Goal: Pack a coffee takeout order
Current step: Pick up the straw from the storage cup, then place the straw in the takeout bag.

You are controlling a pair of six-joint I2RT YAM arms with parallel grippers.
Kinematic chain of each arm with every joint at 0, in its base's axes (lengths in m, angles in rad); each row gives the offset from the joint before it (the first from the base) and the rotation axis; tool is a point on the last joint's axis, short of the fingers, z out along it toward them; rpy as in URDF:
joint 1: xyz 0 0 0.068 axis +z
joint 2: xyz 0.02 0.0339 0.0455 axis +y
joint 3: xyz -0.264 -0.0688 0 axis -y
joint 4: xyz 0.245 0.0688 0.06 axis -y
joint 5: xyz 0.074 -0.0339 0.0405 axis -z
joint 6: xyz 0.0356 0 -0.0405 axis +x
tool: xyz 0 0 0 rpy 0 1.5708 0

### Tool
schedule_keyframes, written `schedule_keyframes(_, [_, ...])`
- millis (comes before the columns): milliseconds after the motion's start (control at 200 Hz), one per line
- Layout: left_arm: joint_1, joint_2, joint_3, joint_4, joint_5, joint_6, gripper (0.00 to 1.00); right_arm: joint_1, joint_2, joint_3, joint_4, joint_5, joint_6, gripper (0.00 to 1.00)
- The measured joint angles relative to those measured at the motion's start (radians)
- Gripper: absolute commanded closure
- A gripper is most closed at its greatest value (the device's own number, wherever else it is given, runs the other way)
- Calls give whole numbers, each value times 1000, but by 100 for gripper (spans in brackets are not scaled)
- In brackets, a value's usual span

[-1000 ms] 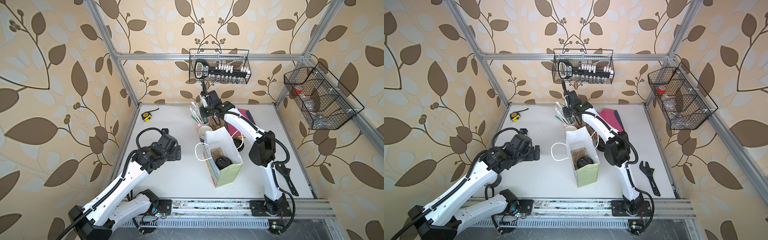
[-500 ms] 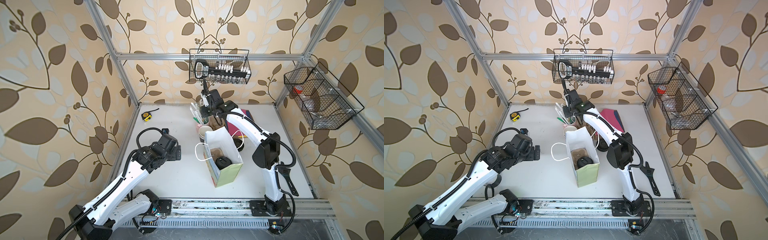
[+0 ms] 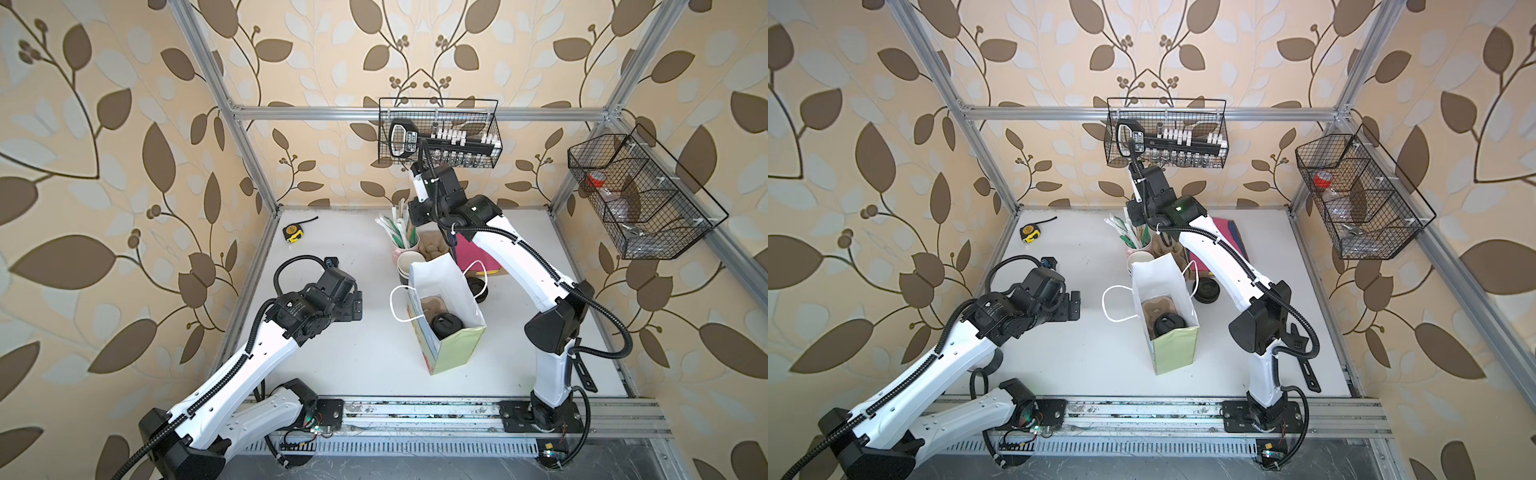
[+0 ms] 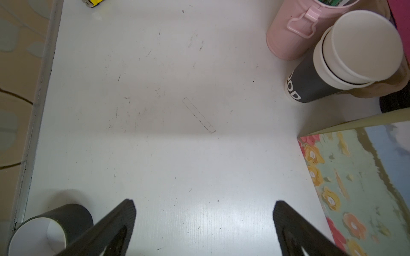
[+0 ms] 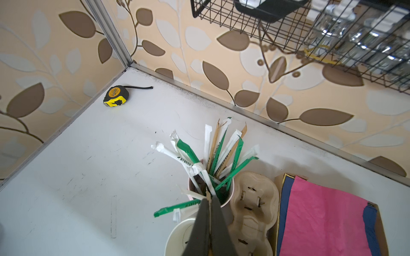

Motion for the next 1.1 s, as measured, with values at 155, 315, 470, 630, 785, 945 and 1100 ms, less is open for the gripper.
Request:
schedule_keyframes(155, [0,1,0,0,0,5,1,35,-57,-28,-27,47,-1,100])
schedule_keyframes(315, [0,5,0,0,0,9,1,105,-185,-89,-35,116,-1,100])
schedule_keyframes(470, [0,6,0,0,0,9,1,183,-395,-211,8,174,3,100])
schedule_keyframes(630, [0,6,0,0,0,10,1,236,-596,-301,20,197,31,100])
schedule_keyframes(785, [0,6,0,0,0,9,1,297,-724,-445,34,249,60,100])
schedule_keyframes(945, [0,6,0,0,0,10,1,323,-816,-637,39,257,113,100])
schedule_keyframes(1100, [0,6,0,0,0,10,1,346,-879,-781,56,257,164,100])
